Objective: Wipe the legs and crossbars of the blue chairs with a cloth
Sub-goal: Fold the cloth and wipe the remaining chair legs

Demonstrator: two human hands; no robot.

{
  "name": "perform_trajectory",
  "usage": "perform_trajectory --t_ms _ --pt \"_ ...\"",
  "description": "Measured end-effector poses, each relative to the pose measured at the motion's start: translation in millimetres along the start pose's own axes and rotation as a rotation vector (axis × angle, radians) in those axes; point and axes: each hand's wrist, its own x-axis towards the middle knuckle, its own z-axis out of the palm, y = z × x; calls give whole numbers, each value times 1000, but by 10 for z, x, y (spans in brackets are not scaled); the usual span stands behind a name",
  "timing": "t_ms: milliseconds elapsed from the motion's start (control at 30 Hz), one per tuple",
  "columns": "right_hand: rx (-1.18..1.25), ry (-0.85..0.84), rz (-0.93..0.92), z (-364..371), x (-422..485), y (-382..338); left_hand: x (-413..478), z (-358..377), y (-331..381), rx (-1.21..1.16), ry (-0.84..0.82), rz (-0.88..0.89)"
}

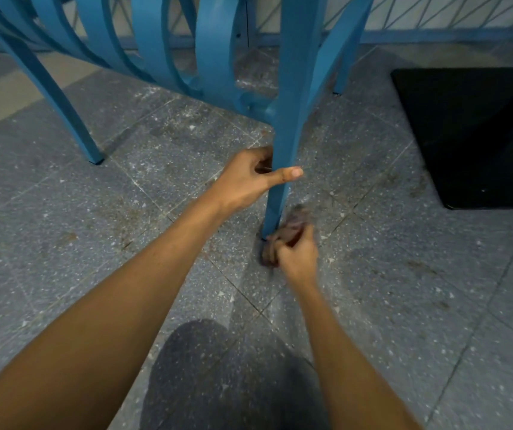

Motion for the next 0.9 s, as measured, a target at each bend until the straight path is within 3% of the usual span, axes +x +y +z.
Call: perform_trajectory --t_ms 167,233,300,400,567,633,800,900 --pt "346 123 77 613 -384 -100 -10 10 -22 -27 6 -2" --pt "412 151 128 593 -357 -136 -8 20 -21 -32 -4 -6" --pt "434 182 66 447 -265 -262 6 9 -29 -29 -5 -14" --pt "398 258 -168 270 -168 -567 34 -47 -5 13 -11 -30" --pt "267 251 -344 199 -114 -502 -2 -141 103 39 -110 -87" --pt "176 218 -335 240 -65 -344 -35 -182 98 80 -92 -145" --pt "22 25 -44 263 0 -15 -144 -246 -95 -65 24 -244" --pt "64 75 -112 218 29 -178 -163 -306 -248 -41 108 -314"
